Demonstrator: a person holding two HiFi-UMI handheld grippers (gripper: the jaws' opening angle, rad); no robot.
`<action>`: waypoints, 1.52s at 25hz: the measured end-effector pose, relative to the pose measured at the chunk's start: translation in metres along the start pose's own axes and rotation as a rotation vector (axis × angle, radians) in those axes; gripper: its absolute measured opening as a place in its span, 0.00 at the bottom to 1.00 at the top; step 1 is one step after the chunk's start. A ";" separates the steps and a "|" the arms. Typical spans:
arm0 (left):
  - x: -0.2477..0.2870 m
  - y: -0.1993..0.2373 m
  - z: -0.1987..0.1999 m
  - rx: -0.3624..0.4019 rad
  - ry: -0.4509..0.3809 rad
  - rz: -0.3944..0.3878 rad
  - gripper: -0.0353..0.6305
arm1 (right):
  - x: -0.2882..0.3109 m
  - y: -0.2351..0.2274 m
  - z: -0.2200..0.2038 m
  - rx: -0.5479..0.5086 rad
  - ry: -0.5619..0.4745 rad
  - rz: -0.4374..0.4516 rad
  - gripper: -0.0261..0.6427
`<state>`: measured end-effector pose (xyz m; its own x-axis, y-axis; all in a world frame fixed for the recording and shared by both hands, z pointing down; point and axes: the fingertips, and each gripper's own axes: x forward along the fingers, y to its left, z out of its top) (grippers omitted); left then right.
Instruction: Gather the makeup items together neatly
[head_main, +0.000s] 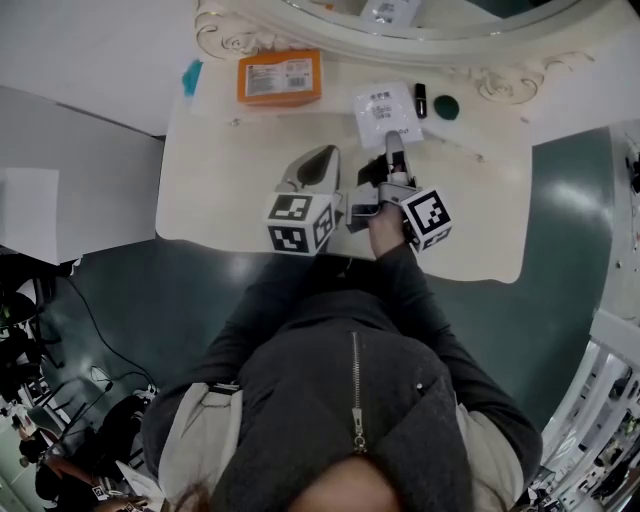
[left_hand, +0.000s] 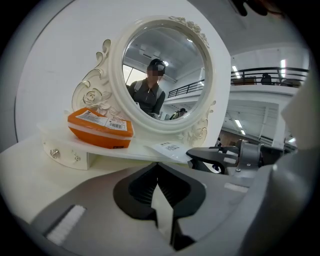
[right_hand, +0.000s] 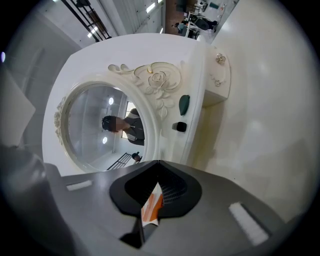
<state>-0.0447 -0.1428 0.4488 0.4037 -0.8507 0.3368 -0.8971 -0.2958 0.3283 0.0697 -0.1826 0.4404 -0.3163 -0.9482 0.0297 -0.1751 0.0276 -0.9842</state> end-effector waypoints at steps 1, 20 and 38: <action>0.000 0.002 0.001 0.005 0.000 0.007 0.07 | 0.000 -0.003 0.001 0.009 -0.010 -0.012 0.04; 0.006 0.042 0.013 0.037 0.018 0.073 0.07 | 0.025 -0.040 -0.006 0.157 -0.190 -0.118 0.04; -0.003 0.068 0.012 0.045 0.036 0.120 0.07 | 0.034 -0.044 -0.016 0.186 -0.240 -0.125 0.05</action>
<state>-0.1090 -0.1659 0.4597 0.2987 -0.8652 0.4028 -0.9461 -0.2131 0.2439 0.0520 -0.2113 0.4877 -0.0701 -0.9888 0.1320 -0.0187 -0.1310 -0.9912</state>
